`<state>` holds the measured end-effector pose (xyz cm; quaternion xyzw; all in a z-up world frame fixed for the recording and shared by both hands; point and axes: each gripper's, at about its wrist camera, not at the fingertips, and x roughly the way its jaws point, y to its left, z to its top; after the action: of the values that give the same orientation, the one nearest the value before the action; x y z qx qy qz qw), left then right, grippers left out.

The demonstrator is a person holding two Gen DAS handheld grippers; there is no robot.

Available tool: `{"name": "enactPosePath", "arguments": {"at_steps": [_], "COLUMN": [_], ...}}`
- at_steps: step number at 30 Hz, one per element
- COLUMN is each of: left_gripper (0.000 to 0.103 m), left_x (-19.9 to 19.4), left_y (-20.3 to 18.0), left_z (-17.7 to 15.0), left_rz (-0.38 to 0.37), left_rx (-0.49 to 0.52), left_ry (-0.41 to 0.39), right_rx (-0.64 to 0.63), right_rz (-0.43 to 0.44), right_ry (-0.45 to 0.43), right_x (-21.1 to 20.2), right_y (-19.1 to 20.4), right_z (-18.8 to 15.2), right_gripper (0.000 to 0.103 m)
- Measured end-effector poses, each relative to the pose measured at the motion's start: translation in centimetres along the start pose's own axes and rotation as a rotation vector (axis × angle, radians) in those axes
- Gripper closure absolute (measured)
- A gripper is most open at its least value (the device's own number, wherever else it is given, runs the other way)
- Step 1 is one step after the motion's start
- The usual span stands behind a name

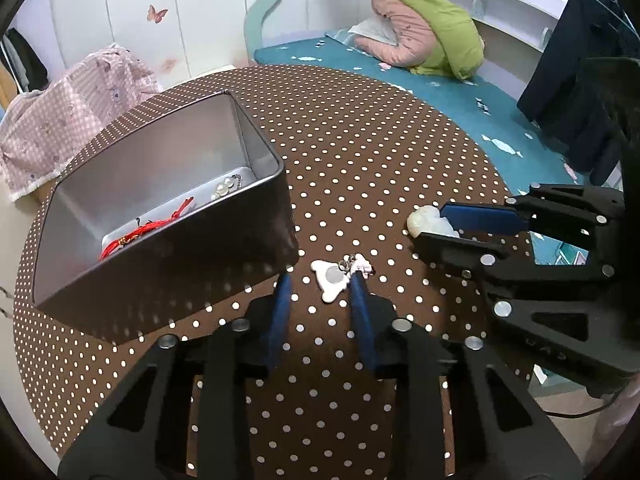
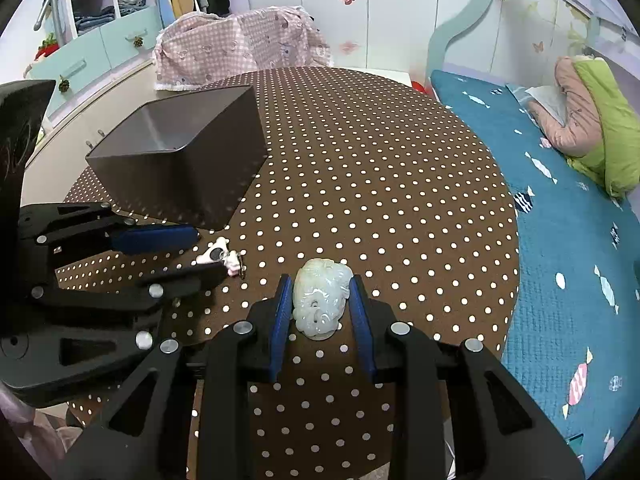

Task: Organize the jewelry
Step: 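Grasp the jade pendant with right tool while left tool grasps white bear charm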

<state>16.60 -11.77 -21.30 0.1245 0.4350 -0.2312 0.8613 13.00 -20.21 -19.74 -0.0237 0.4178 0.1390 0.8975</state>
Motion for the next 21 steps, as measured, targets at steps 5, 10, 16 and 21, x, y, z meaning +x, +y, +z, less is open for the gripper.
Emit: {"name": "enactPosePath", "arguments": {"at_steps": [5, 10, 16, 21], "left_gripper": [0.090, 0.090, 0.095, 0.094], "left_x": [-0.1, -0.8, -1.8, -2.1], "left_y": [0.8, 1.5, 1.9, 2.2], "left_z": [-0.1, -0.6, -0.9, -1.1], "left_rz": [-0.018, -0.033, -0.047, -0.032], "left_rx": [-0.033, -0.054, -0.070, -0.076], "left_ry": [0.001, -0.003, -0.029, -0.036], "right_rx": [0.000, 0.006, 0.015, 0.009], "right_rz": [-0.002, -0.003, -0.010, -0.019], "right_ry": [0.000, 0.006, -0.009, -0.028], "right_x": [0.1, 0.0, -0.6, -1.4], "right_y": [-0.1, -0.2, 0.0, 0.3], "right_z": [0.1, 0.1, 0.4, 0.5], "right_gripper": [0.075, 0.076, 0.076, 0.076]}}
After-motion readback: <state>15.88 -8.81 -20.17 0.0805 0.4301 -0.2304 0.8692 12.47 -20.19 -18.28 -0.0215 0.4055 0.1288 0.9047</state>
